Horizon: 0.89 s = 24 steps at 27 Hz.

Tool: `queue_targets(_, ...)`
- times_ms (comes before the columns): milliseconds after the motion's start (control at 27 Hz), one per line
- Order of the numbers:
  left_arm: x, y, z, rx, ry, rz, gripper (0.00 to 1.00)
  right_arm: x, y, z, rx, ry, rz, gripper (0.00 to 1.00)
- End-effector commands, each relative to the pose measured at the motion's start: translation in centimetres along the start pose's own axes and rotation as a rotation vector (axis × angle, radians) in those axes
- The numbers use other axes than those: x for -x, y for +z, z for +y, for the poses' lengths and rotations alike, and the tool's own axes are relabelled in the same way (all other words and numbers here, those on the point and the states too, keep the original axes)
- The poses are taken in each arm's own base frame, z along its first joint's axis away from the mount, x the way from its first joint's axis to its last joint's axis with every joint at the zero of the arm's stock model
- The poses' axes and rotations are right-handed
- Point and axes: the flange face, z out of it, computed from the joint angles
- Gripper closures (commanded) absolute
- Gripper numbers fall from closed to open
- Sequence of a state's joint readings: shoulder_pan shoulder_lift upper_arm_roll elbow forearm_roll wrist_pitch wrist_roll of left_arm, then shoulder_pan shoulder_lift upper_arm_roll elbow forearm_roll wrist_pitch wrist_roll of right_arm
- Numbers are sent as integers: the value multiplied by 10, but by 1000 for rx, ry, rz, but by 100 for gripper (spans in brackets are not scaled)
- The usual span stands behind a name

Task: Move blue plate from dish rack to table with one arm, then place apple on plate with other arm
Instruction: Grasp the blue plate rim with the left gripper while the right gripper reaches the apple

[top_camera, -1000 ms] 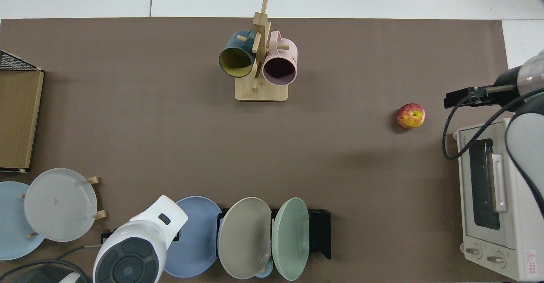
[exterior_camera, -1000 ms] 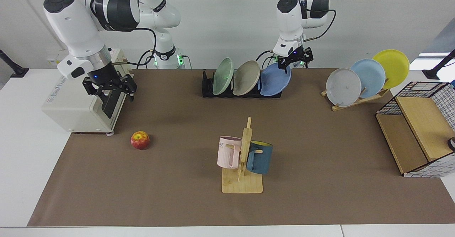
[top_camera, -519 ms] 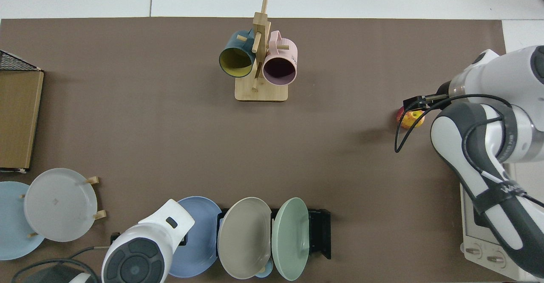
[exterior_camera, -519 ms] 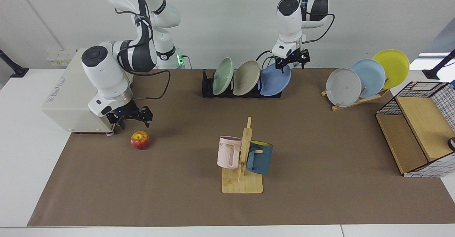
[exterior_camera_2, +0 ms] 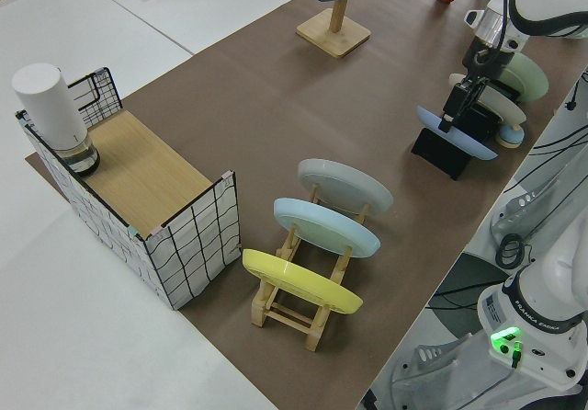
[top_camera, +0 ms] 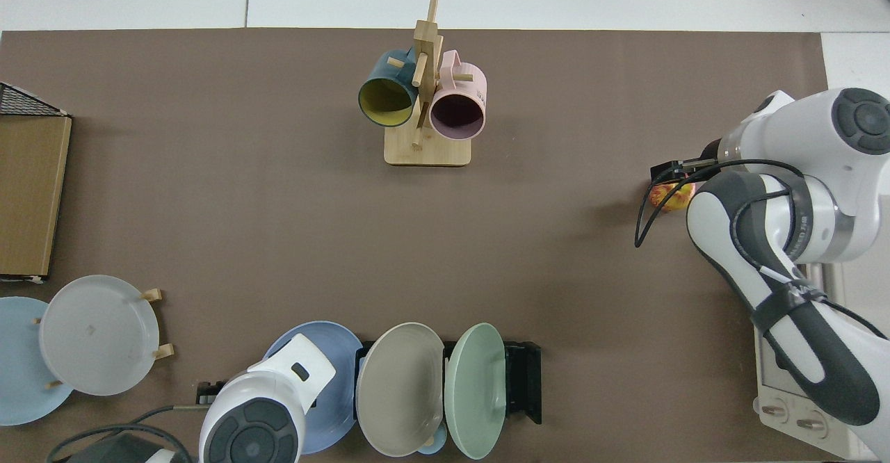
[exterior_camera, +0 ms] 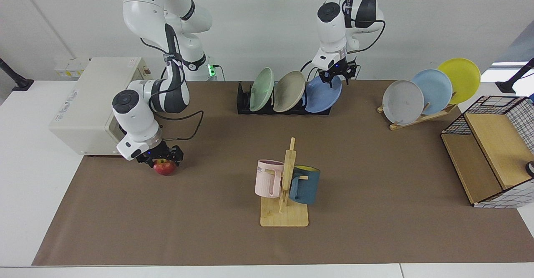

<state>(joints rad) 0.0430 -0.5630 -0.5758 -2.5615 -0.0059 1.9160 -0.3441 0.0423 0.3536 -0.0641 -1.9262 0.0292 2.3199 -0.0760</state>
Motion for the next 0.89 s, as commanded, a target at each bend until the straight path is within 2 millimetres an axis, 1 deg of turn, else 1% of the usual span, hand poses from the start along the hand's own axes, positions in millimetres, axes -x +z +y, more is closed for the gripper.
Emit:
queue_targets(0, 1, 6, -1, 16, 9, 9, 40, 3, 10, 7, -2, -13, 0, 0)
queue_targets(74, 1, 6, -1, 16, 9, 11, 51, 6, 15, 6, -4, -12, -11, 0)
queue_targets(111, 1, 6, -1, 16, 9, 11, 59, 7, 16, 5, -3, -13, -14, 0)
queue_targets(185, 1, 5, -1, 17, 9, 12, 70, 10, 21, 5, -4, -11, -22, 2)
queue_targets(222, 1, 6, -1, 17, 9, 11, 75, 11, 21, 6, -3, -12, -20, 16)
queue_targets(259, 1, 6, -1, 15, 10, 15, 78, 10, 21, 6, -3, -15, -20, 37)
queue_targets(296, 0, 6, -2, 12, 11, 17, 82, 10, 21, 5, -4, -13, -22, 64)
queue_targets(333, -1, 5, -3, 9, 11, 21, 86, 10, 21, 1, -3, -20, -23, 77)
queue_targets(370, -2, 6, -3, 9, 10, 20, 91, 10, 21, -2, -3, -24, -25, 86)
queue_targets(407, -3, 8, -4, 7, 8, 17, 96, 9, 19, -2, -3, -24, -26, 94)
queue_targets(444, -3, 7, -3, 6, 7, 18, 100, 9, 16, -1, -4, -21, -26, 99)
queue_targets(519, -3, 6, -2, 3, 6, 20, 100, 7, 8, -2, -4, -23, -22, 100)
queue_targets(630, 1, 1, 5, -15, 1, 24, 100, 4, -1, -1, -5, -24, -26, 100)
queue_targets(741, 2, -16, 10, -57, -24, 35, 100, 0, -16, -2, -7, -29, -25, 100)
queue_targets(852, 1, -38, 11, -95, -27, 42, 100, -2, -28, -3, -6, -30, -15, 100)
